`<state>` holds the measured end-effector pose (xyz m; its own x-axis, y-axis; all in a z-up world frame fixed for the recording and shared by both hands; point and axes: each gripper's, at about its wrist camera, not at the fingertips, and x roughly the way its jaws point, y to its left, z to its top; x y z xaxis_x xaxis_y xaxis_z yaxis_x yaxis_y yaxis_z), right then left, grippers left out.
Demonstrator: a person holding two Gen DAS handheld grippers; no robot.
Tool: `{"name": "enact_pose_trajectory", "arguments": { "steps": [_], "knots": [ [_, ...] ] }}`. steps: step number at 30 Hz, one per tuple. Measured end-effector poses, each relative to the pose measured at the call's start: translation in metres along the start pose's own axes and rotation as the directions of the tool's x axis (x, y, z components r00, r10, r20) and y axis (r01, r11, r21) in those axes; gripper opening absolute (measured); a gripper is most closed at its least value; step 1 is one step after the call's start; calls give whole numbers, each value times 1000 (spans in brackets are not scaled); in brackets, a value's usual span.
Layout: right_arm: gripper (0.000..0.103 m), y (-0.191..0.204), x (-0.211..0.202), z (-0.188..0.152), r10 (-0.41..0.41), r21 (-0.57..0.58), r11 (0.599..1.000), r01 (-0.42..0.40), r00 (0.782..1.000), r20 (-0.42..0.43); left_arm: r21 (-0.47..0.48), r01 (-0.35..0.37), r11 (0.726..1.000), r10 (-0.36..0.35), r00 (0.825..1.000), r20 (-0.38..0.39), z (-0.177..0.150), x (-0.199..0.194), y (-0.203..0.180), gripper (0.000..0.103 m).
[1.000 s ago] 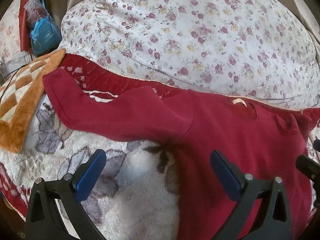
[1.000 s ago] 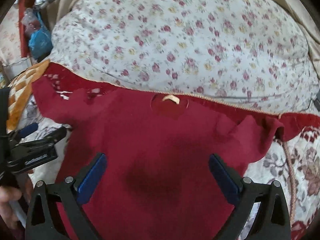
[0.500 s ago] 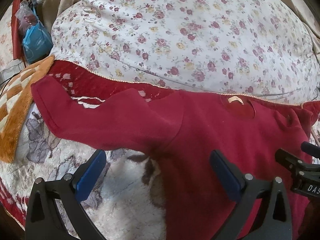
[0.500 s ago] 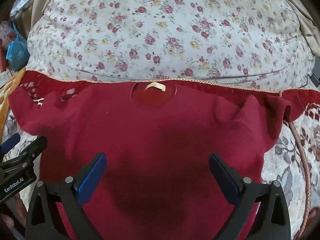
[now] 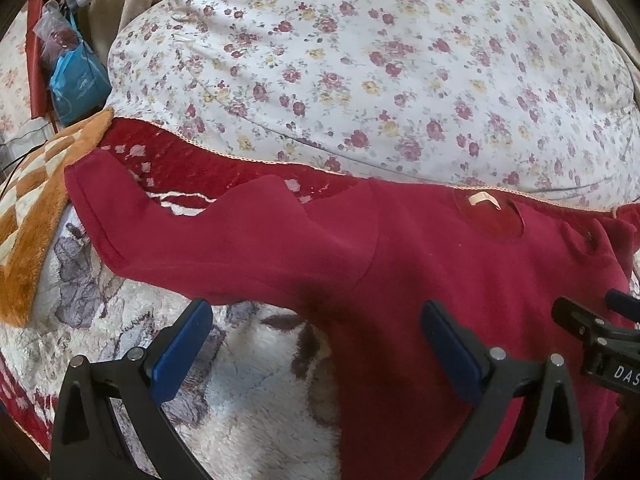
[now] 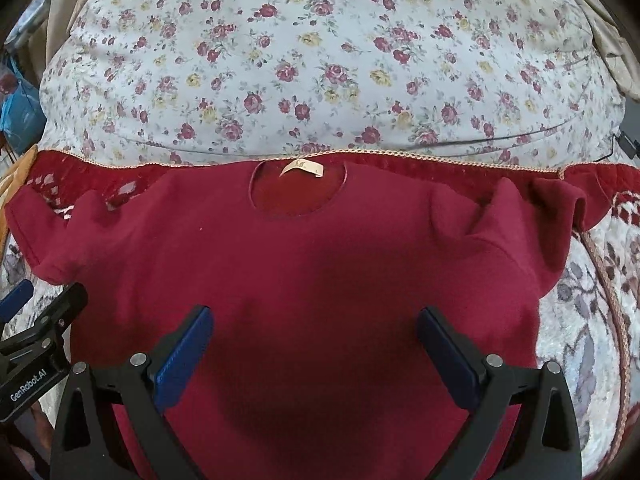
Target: Fold small clothes
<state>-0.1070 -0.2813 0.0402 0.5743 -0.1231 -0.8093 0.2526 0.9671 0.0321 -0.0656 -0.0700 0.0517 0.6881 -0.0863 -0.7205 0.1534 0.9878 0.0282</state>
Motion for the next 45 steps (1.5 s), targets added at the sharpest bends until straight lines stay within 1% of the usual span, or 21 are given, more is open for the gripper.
{"name": "enact_pose_trajectory", "arguments": {
  "steps": [19, 29, 45],
  "knots": [
    [103, -1, 5, 5, -1, 8, 1000, 1, 1000, -15, -15, -2, 1000, 2, 1000, -2, 2, 3, 4, 103],
    [103, 0, 6, 8, 14, 16, 1000, -14, 1000, -24, -28, -5, 1000, 5, 1000, 5, 3, 3, 9, 103],
    [103, 9, 11, 10, 24, -8, 1000, -24, 999, -42, -50, -16, 999, 16, 1000, 1, 8, 5, 11, 103]
  ]
}}
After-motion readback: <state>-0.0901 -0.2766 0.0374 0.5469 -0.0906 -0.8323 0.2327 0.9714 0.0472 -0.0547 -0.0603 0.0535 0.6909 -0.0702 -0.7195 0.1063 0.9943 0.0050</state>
